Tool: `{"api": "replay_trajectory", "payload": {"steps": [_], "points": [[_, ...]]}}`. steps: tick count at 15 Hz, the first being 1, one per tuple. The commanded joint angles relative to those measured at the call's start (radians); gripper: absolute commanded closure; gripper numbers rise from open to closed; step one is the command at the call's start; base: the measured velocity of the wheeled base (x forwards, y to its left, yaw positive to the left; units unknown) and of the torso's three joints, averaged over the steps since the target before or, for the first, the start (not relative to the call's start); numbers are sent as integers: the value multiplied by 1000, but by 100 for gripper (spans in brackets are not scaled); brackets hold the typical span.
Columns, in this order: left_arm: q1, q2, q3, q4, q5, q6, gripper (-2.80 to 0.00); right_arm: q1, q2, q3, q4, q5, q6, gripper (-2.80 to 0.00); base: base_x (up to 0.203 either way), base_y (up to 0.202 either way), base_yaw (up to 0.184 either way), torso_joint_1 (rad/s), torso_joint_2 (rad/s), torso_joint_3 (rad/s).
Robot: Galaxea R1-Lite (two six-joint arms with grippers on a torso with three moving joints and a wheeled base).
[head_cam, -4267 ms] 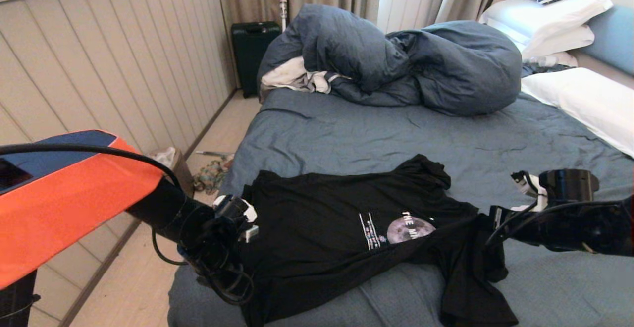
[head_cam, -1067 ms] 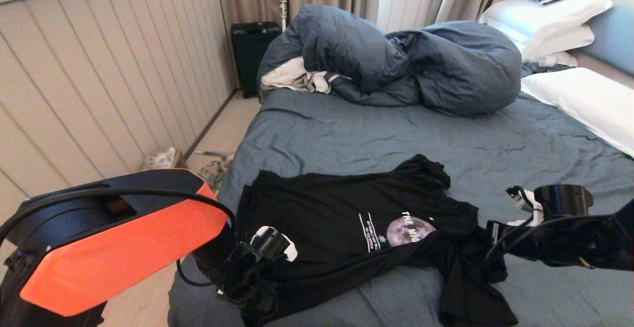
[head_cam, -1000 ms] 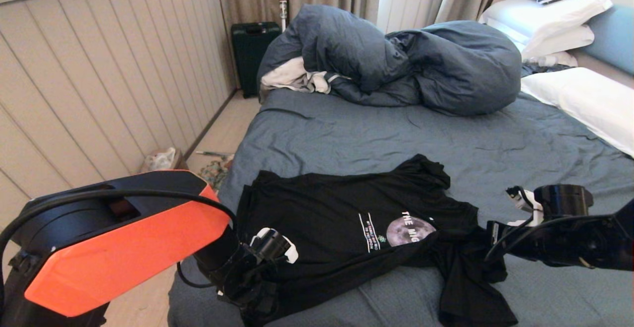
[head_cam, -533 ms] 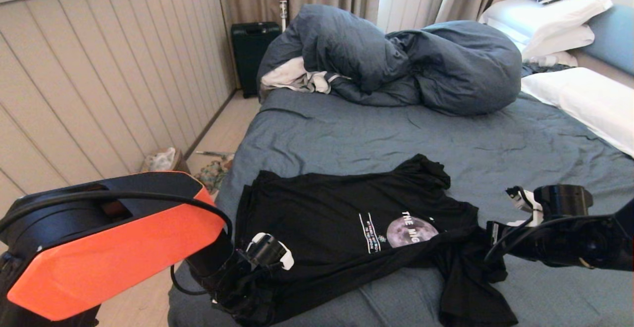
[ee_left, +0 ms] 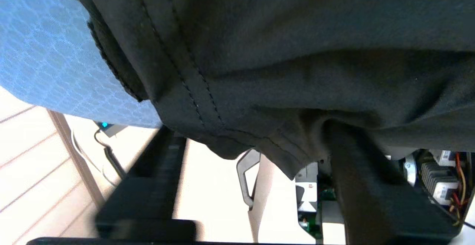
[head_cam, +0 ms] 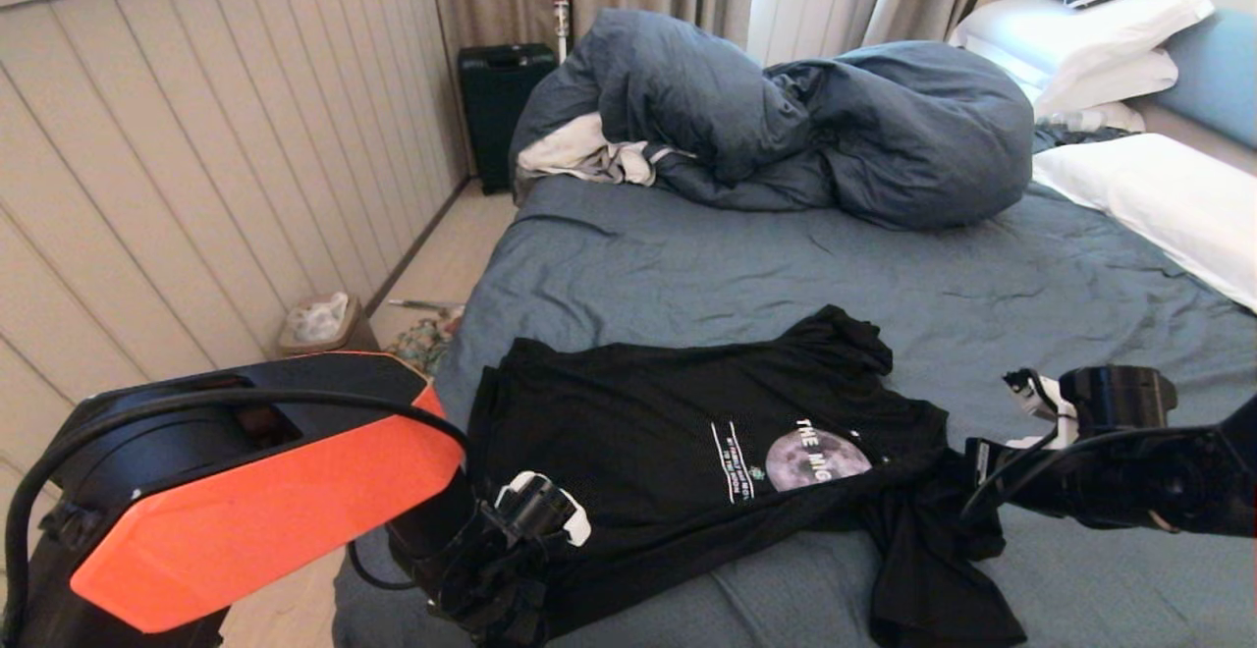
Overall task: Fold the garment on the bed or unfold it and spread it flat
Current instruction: Fold the black T-shirt
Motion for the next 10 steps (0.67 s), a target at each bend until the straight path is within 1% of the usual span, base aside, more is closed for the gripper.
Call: {"api": "replay_trajectory", "payload": {"steps": [1, 5, 8, 10], "points": [[0, -3, 2, 1, 3, -4, 0, 0, 1, 0, -3, 2, 1, 0, 0, 0, 0, 0, 0, 0], [-12, -119, 51, 14, 0, -4, 0, 0, 0, 0, -3, 2, 1, 0, 0, 0, 0, 0, 0, 0], [-41, -200, 136, 14, -4, -14, 0, 0, -35, 21, -2, 2, 1, 0, 0, 0, 0, 0, 0, 0], [-44, -248, 171, 16, -3, -17, 0, 0, -73, 55, -1, 2, 2, 0, 0, 0, 0, 0, 0, 0]]}}
